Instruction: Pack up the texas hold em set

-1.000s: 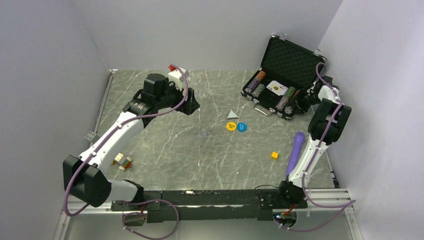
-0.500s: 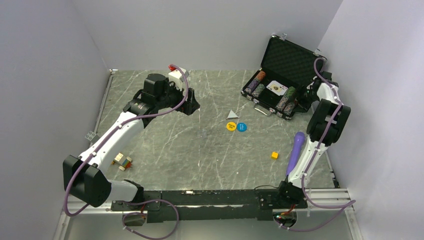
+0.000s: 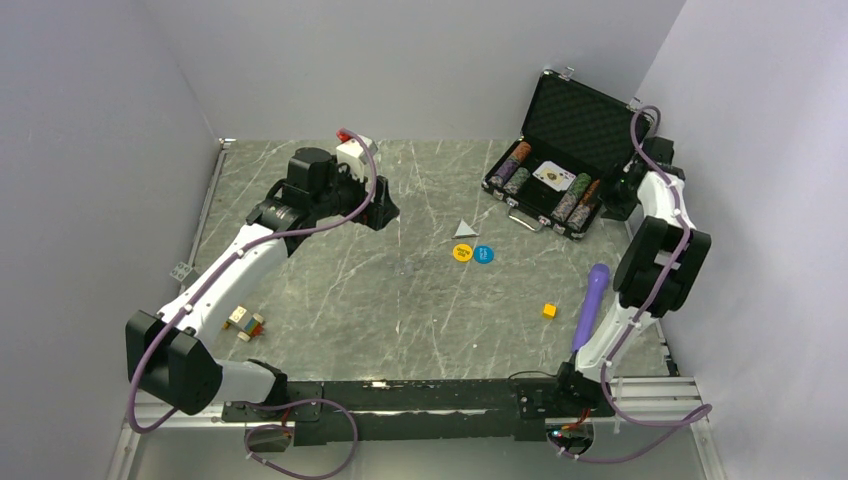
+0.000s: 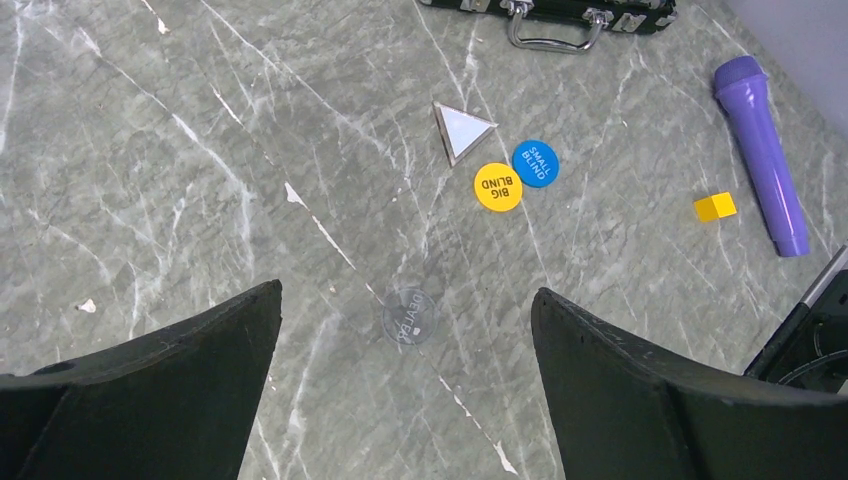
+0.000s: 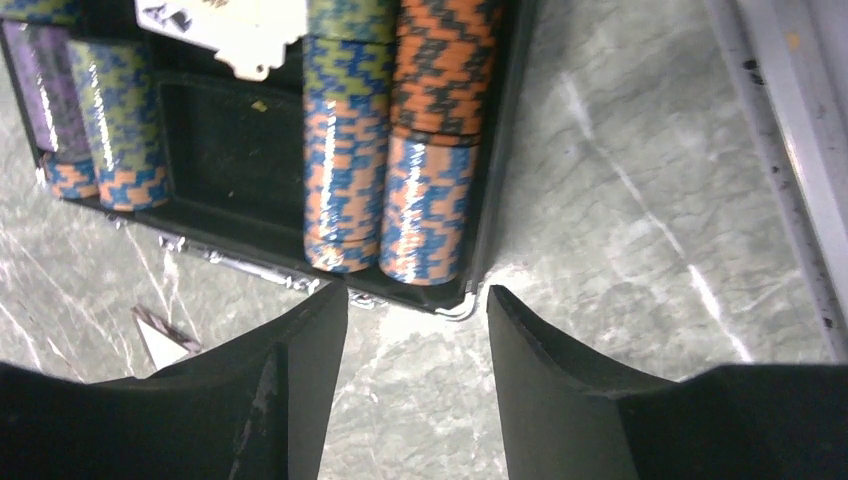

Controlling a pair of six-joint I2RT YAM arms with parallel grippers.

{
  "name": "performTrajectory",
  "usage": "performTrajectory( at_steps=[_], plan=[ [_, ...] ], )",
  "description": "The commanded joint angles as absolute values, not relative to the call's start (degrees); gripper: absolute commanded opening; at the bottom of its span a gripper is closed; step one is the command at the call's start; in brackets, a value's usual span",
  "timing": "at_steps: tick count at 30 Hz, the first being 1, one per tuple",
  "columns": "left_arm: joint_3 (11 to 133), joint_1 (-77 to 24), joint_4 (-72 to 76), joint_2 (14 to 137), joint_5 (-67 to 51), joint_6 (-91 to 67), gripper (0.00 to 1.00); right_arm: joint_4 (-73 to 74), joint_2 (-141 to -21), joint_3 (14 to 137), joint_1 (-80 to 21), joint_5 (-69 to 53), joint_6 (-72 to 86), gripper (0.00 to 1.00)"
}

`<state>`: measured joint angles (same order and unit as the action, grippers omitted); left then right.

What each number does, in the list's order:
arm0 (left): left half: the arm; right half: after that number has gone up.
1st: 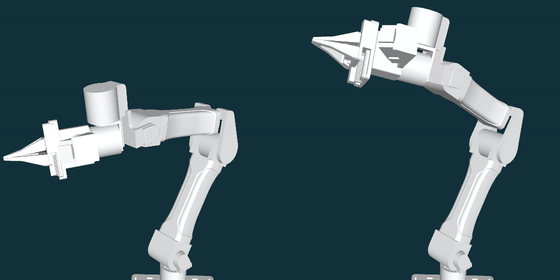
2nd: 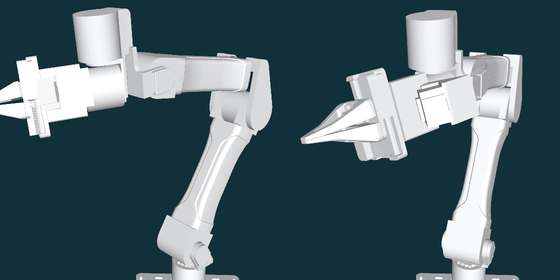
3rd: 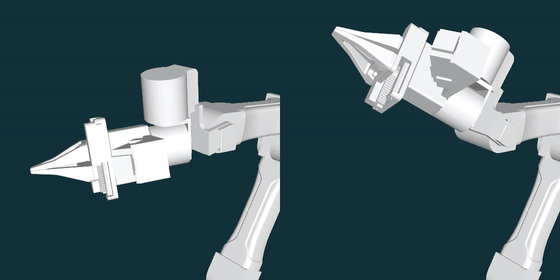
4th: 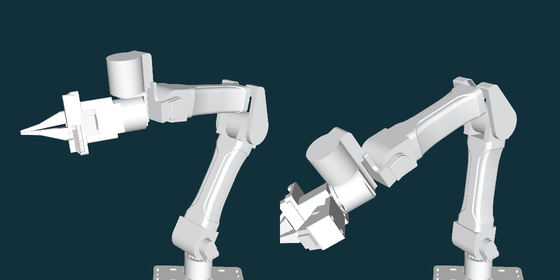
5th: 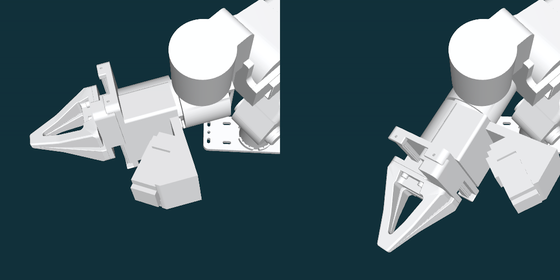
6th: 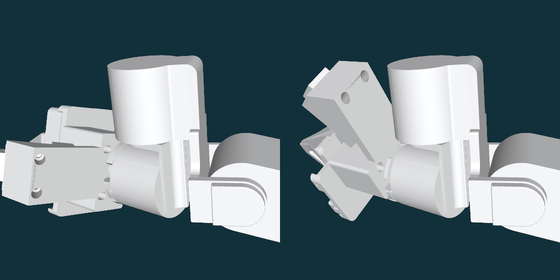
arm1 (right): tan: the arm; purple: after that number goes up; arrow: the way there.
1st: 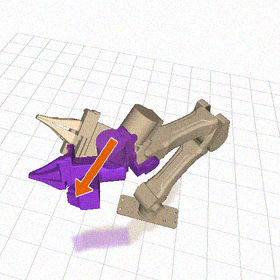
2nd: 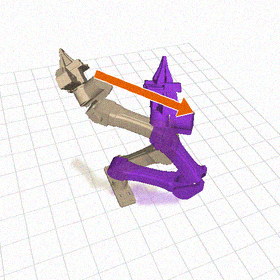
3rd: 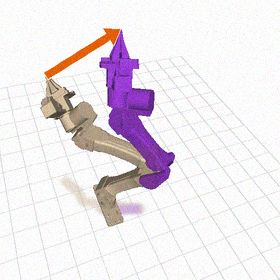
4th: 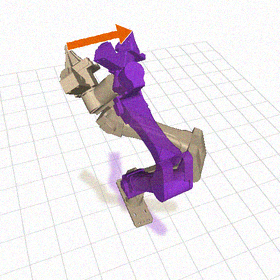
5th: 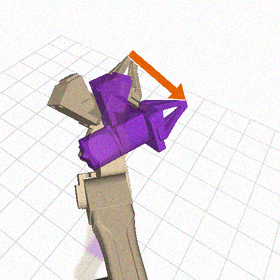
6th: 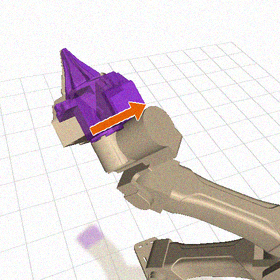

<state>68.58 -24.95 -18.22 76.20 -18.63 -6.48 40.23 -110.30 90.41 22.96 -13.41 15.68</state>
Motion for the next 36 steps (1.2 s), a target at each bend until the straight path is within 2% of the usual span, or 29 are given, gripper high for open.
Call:
performTrajectory(
  at_steps=[1, 7, 12, 17, 21, 25, 36],
  plan=[
    [67.5, -25.2, -15.6, 73.4, -17.4, -5.5, 0.98, 34.7, -105.0, 87.0, 18.3, -11.8, 13.2, 0.57],
    [66.9, -25.2, -17.5, 70.0, -13.2, -3.8, 0.98, 33.7, -98.1, 81.7, 10.2, -9.5, 9.5, 0.60],
    [60.9, -24.5, -18.6, 62.4, -7.8, -1.0, 0.98, 34.6, -91.2, 74.8, 3.2, -4.7, 9.0, 0.69],
    [56.2, -24.0, -21.0, 57.4, -2.6, -0.7, 0.98, 32.6, -83.4, 61.0, 2.0, -8.6, 13.7, 0.73],
    [55.8, -24.0, -21.7, 56.3, -1.6, -0.7, 0.98, 26.9, -79.5, 52.4, -3.6, -7.5, 14.5, 0.74],
    [55.7, -24.0, -21.6, 56.2, -1.5, -0.7, 0.98, 23.6, -81.3, 51.2, -9.8, -4.6, 13.3, 0.74],
    [55.5, -24.0, -21.5, 56.8, -0.2, -0.7, 0.98, 23.5, -94.4, 60.2, -21.0, -0.2, 9.5, 0.73]
  ],
)
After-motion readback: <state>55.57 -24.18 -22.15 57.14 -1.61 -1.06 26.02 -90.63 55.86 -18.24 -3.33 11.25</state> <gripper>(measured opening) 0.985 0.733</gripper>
